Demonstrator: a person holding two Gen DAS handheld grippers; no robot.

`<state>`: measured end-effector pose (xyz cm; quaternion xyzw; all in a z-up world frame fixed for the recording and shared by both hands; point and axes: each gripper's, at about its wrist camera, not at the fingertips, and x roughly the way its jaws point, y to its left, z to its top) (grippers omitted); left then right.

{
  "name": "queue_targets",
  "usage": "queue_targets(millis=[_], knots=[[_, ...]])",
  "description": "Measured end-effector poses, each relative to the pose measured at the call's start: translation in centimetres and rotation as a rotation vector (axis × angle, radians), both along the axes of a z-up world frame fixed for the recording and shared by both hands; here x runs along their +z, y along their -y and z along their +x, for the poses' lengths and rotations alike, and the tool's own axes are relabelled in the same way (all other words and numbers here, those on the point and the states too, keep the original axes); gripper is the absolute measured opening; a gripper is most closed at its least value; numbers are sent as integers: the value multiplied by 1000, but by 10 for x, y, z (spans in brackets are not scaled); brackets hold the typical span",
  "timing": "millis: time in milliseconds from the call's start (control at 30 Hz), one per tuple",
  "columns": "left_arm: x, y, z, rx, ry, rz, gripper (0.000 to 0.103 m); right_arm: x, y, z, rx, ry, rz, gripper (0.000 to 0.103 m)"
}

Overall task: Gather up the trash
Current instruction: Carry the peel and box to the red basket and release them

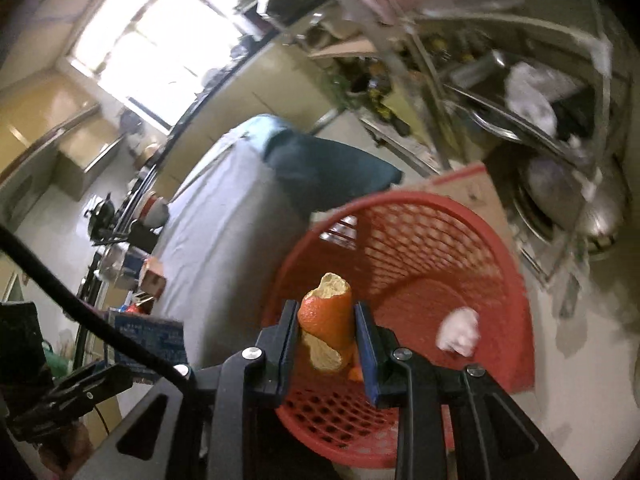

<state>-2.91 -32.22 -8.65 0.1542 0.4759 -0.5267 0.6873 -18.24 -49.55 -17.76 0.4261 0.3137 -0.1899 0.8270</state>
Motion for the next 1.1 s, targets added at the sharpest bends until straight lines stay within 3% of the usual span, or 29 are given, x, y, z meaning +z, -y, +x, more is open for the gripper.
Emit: queue_targets(millis=[233, 300, 367, 433, 467, 733, 1100], knots=[[-16, 45, -19, -62, 8, 59, 53, -25, 15, -22, -74, -23, 86, 34], [-15, 45, -18, -60, 3, 56, 60, -30, 18, -24, -81, -26, 116, 36], [-13, 41, -16, -55, -4, 43, 63, -31, 22, -27, -93, -15, 135, 41], [-10, 37, -13, -46, 3, 40, 63, -29, 24, -30, -104, 1, 134, 65], [-9, 33, -10, -36, 11, 38, 63, -27, 24, -33, -113, 16, 126, 65], [4, -23, 23, 139, 65, 45, 64, -1, 13, -16, -84, 77, 54, 65], [13, -131, 64, 451, 196, 92, 67, 40, -53, 79, 170, 143, -25, 65]])
